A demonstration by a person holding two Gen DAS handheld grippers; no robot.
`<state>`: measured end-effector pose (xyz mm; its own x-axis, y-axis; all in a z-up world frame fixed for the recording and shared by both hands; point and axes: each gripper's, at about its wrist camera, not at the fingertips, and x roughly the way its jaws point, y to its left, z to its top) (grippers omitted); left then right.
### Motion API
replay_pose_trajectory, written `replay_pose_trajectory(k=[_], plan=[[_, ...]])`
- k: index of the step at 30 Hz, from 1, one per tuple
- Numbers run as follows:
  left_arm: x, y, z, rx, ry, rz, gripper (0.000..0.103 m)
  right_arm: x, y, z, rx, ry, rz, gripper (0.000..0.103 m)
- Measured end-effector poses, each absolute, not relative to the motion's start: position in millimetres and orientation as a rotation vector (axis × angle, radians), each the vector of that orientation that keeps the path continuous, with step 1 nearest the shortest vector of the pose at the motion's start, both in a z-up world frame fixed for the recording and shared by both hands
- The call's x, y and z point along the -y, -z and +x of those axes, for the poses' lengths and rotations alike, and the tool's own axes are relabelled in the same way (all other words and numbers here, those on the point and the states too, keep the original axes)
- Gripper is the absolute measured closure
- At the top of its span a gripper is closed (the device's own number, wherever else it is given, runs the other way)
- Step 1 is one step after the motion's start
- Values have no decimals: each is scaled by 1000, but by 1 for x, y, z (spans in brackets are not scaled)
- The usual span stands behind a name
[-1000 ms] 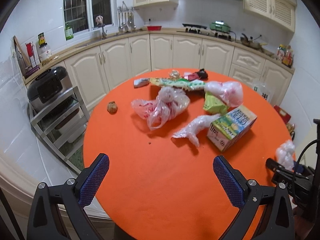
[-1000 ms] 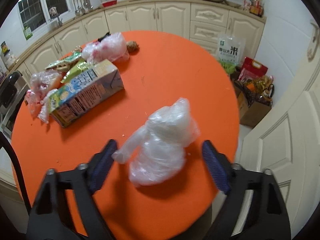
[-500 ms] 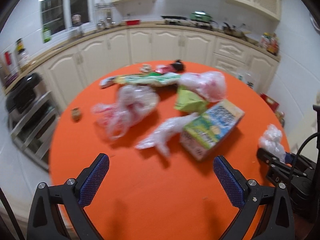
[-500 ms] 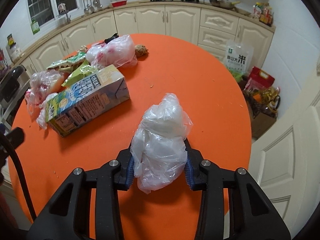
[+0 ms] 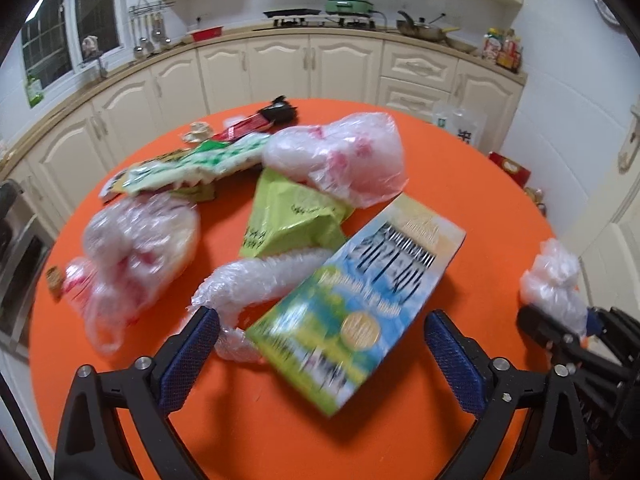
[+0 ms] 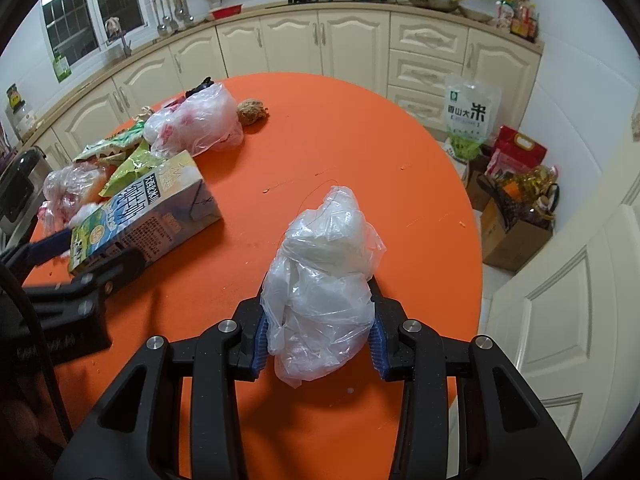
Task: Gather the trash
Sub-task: 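Grasp the milk carton with the left gripper while the right holds the bag, then carry both items to the blue bin and open both grippers over it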
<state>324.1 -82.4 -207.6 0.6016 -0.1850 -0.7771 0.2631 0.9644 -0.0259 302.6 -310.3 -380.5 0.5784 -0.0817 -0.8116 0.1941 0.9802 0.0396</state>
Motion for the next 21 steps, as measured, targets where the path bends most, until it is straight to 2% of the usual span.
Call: replay_pose_trajectory(k=[1, 2, 3, 6, 11, 21], plan=[[82, 208, 327, -892, 277, 87, 17, 311, 381, 303, -941, 161, 130, 65], [82, 210, 329, -901, 306, 74, 29, 313, 380, 303, -941, 162, 132, 65], [81, 211, 331, -908, 331, 61, 37, 313, 380, 302, -941, 165, 132, 65], [80, 213, 325, -907, 381, 56, 51, 318, 379, 300, -937, 169, 141, 65], [72, 216, 320, -898, 400, 14, 58, 321, 378, 295, -933, 170, 152, 66], [57, 212, 288, -844, 418, 8, 59, 322, 376, 283, -919, 162, 168, 65]])
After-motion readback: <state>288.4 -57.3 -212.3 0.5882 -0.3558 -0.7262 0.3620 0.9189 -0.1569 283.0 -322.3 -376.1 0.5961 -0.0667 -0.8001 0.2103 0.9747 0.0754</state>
